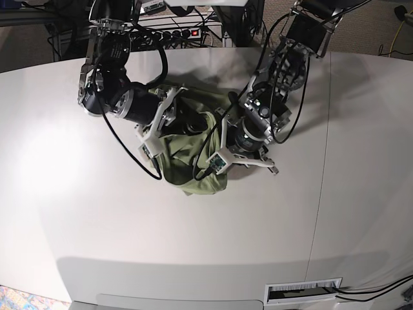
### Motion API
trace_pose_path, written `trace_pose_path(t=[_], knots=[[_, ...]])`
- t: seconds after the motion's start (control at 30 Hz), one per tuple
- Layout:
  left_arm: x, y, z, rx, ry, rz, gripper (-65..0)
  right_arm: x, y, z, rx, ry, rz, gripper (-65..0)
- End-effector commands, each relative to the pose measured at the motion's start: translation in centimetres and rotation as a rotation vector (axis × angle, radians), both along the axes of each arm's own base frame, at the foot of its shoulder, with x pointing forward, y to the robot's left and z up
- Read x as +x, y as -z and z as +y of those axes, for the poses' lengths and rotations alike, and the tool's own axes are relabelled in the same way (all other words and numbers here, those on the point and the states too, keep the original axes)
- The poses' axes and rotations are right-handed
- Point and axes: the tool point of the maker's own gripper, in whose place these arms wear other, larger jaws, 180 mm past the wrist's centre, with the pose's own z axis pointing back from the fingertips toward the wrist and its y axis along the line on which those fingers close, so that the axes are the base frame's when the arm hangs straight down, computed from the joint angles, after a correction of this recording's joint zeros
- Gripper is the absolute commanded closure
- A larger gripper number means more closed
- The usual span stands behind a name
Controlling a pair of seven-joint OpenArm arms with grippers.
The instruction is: Fold the T-shirt properly
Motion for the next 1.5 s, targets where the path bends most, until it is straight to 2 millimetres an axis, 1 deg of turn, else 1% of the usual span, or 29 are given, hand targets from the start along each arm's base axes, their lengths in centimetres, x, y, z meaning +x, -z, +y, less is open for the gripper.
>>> trace_pose_path(t=[0.0,0.13,0.27,0.33,0.43,0.5,0.57,0.7,0.8,0.9,1.0,1.1,1.2,1.27,1.37,1.47], knots=[[1.1,-1.2,0.9,0.010,-0.032,-0.049,-13.4,0.3,-1.5,0.5,0.042,-0.014,-0.045,-9.6],[1.3,-0.5,4.7,0.108,-0.102,-0.054,-13.4,-0.6,-1.7,1.0,0.077,-0.048,-0.019,-9.6],[1.2,0.1,8.1,0.181,-0.163,-0.038,-13.4,-0.9,-2.1,1.3,0.108,-0.066,-0.015,-9.6],[0.9,0.4,8.7,0.176,-0.172,-0.009,-13.4,-1.1,-2.5,1.3,0.094,-0.074,-0.031,-9.6],[0.1,0.8,7.8,0.071,-0.157,0.052,-13.4,-1.1,-3.6,1.0,0.033,-0.070,-0.094,-9.6],[-0.4,0.5,6.7,-0.007,-0.141,0.079,-13.4,-1.1,-3.9,0.7,-0.023,-0.053,-0.132,-9.6],[-0.9,0.0,5.8,-0.069,-0.128,0.095,-13.4,-1.2,-3.7,0.1,-0.088,-0.032,-0.151,-9.6],[-2.2,-1.0,4.1,-0.189,-0.098,0.102,-13.4,-2.1,-2.7,-2.0,-0.206,-0.006,-0.148,-9.6],[-3.4,-1.1,3.3,-0.220,-0.065,0.119,-13.4,-3.0,-2.7,-4.1,-0.263,0.032,-0.152,-9.6],[-4.2,-0.7,3.1,-0.231,-0.063,0.131,-13.4,-3.5,-3.7,-6.5,-0.300,0.116,-0.178,-9.6],[-4.6,-0.4,3.0,-0.237,-0.062,0.137,-13.4,-4.6,-5.8,-8.3,-0.306,0.187,-0.222,-9.6],[-4.6,-0.4,2.9,-0.240,-0.061,0.137,-13.4,-5.4,-5.9,-10.7,-0.303,0.265,-0.199,-9.6],[-4.6,-0.6,2.7,-0.257,-0.057,0.133,-13.4,-5.4,-6.2,-13.1,-0.338,0.346,-0.205,-9.6],[-4.7,-0.6,2.5,-0.271,-0.054,0.141,-13.4,-5.3,-6.5,-13.9,-0.349,0.375,-0.214,-9.6],[-4.8,-0.6,2.2,-0.285,-0.051,0.148,-13.4,-4.9,-6.8,-13.9,-0.345,0.386,-0.237,-9.7],[-4.8,-0.6,2.2,-0.284,-0.049,0.148,-13.4,-4.2,-6.8,-14.3,-0.387,0.408,-0.270,-9.7]])
